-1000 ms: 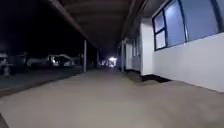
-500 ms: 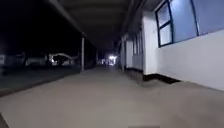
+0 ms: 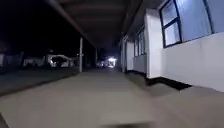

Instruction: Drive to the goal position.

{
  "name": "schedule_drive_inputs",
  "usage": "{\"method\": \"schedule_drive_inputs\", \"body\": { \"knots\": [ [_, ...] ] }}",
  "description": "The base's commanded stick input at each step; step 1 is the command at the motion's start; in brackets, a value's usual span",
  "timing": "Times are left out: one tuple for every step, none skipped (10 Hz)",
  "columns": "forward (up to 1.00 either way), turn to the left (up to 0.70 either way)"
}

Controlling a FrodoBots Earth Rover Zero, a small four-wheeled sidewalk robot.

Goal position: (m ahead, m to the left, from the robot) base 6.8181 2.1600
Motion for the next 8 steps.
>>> {"method": "schedule_drive_inputs", "body": {
  "knots": [
    [1.00, 0.00],
    [1.00, 0.00],
    [1.00, 0.00],
    [1.00, 0.00],
    [1.00, 0.00],
    [1.00, 0.00],
    [1.00, 0.00],
    [1.00, 0.00]
  ]
}}
